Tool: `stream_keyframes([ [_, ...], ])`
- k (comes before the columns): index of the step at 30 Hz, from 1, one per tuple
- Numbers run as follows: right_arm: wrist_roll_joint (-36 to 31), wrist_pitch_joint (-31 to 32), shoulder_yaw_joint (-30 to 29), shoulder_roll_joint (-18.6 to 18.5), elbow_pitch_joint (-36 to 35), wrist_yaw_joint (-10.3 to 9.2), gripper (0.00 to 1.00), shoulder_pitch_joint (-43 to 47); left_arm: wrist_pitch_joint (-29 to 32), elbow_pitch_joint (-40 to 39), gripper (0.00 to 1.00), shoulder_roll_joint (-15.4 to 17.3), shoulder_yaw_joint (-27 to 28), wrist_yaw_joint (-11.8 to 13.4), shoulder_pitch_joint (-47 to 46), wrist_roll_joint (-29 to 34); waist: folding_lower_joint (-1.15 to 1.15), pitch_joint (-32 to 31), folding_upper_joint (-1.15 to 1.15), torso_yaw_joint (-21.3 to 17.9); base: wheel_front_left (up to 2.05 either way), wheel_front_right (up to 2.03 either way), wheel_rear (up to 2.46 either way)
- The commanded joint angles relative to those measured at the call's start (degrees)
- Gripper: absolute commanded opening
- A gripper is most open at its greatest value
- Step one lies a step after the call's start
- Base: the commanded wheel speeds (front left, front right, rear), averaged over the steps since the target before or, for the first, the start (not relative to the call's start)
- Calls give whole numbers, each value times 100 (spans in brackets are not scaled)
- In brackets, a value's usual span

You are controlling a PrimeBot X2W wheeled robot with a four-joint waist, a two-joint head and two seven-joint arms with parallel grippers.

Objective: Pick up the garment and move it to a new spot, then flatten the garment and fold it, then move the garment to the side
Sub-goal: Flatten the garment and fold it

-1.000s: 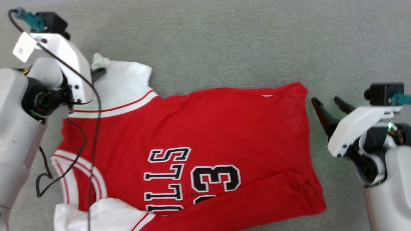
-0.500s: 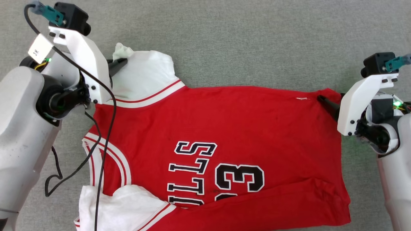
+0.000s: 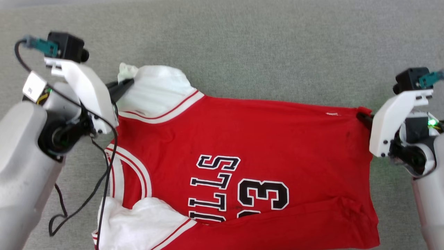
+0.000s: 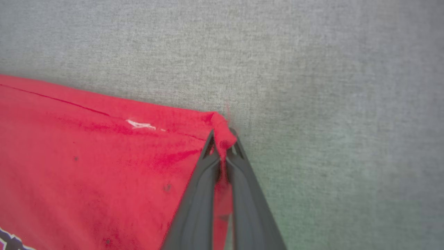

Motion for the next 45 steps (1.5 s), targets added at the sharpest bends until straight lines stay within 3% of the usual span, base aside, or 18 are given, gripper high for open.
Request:
stream_keyframes([
  [1, -40, -53, -31, -51, -91, -6, 0, 153, -93, -37, 0, 30, 50, 23, 150, -38, 0, -143, 0, 52, 0, 0, 0],
  [7, -90, -267, -186, 17, -825, -6, 0, 1017, -607, -462, 0, 203, 197, 246, 1149, -147, 0, -589, 0, 137, 0, 0, 0],
  [16, -89, -387, -394, 290, -1649, -6, 0, 2468, -1273, -1297, 0, 396, 367, 951, 3143, -449, 0, -1220, 0, 216, 0, 0, 0],
  [21, -143, -519, -622, 456, -1715, -7, 0, 3043, -1420, -1584, 0, 368, 388, 1273, 4035, -694, 0, -1396, 0, 242, 0, 0, 0],
  [26, -139, -740, -804, 682, -1570, -6, 0, 3449, -1507, -1676, 0, 193, 266, 1365, 4569, -826, 0, -1464, 0, 259, 0, 0, 0],
  [27, -142, -802, -821, 730, -1529, -6, 13, 3518, -1541, -1637, 0, 145, 247, 1363, 4618, -826, 0, -1469, 0, 263, 0, 0, 0],
  [28, -163, -883, -852, 763, -1490, -6, 43, 3571, -1558, -1583, 0, 92, 203, 1354, 4669, -820, 0, -1481, 0, 265, 0, 0, 0],
  [29, -173, -948, -858, 802, -1440, -6, 100, 3634, -1593, -1533, 0, 27, 168, 1331, 4697, -810, 0, -1490, 0, 264, 0, 0, 0],
  [30, -166, -1040, -858, 845, -1407, -6, 100, 3680, -1667, -1479, 17, -38, 159, 1317, 4691, -788, 0, -1499, 0, 263, 0, 0, 0],
  [31, -159, -1157, -875, 878, -1386, -6, 100, 3714, -1727, -1421, 63, -103, 142, 1288, 4678, -765, 0, -1509, 0, 262, 0, 0, 0],
  [32, -148, -1280, -880, 910, -1368, -5, 100, 3750, -1760, -1381, 100, -174, 96, 1256, 4670, -743, 0, -1528, 0, 260, 0, 0, 0],
  [40, -38, -1980, -814, 1014, -1601, -5, 100, 3963, -2432, -1212, 100, -350, 140, 994, 4432, -386, 0, -1684, 0, 248, 0, 0, 0],
  [45, -71, -1860, -893, 886, -2077, -6, 100, 4037, -3048, -1367, 100, -332, 287, 1124, 4318, -9, 0, -1783, 0, 237, 0, 0, 0],
])
